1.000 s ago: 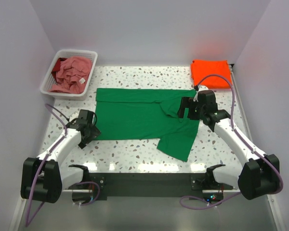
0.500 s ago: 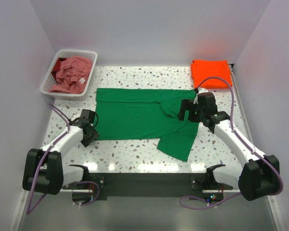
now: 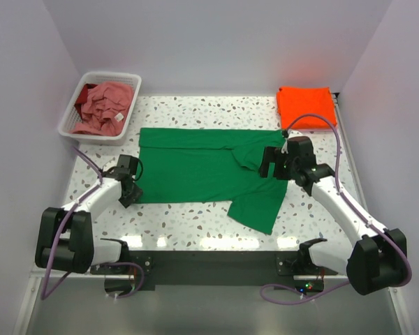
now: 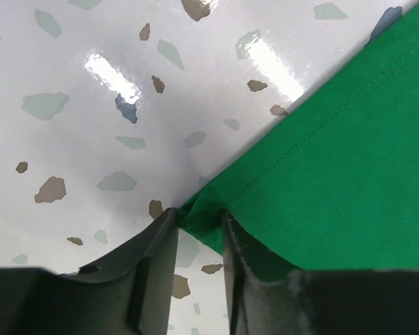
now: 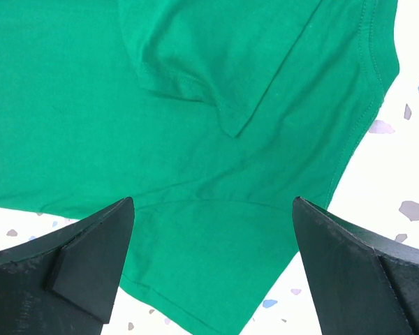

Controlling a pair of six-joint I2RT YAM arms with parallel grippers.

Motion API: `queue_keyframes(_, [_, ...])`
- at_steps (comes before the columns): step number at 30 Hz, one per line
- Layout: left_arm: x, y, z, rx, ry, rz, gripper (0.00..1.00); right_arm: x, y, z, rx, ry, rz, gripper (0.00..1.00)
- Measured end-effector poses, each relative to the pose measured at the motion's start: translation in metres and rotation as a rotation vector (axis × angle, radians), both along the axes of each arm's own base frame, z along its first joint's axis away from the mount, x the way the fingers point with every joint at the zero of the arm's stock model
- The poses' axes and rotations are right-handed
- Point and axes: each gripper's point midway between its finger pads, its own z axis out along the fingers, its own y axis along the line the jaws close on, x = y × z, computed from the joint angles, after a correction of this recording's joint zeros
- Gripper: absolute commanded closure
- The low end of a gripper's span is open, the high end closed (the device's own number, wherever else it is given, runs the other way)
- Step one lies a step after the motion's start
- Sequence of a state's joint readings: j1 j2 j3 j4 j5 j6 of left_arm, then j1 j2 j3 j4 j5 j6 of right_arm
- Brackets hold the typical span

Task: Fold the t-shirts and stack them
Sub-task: Fold the tshirt

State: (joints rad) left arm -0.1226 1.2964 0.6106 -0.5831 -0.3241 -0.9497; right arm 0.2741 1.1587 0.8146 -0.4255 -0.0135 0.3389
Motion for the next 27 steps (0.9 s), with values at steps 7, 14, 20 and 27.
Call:
queue_keyframes(7, [0.008, 0.000, 0.000, -0.003, -0.021, 0.006, 1.00, -0.009, 0.006, -0.007, -0.052, 0.023, 0.031, 0.02])
queue_keyframes(14, [0.010, -0.001, 0.000, -0.006, -0.029, 0.000, 1.00, -0.044, 0.052, -0.023, -0.140, 0.073, 0.220, 0.02])
queue_keyframes(20, [0.010, -0.001, 0.000, -0.003, -0.028, -0.006, 1.00, -0.111, 0.093, -0.053, -0.266, 0.188, 0.436, 0.05])
queue_keyframes(27, [0.010, -0.001, 0.000, -0.002, -0.027, -0.009, 1.00, -0.158, 0.073, -0.087, -0.363, 0.327, 0.437, 0.12])
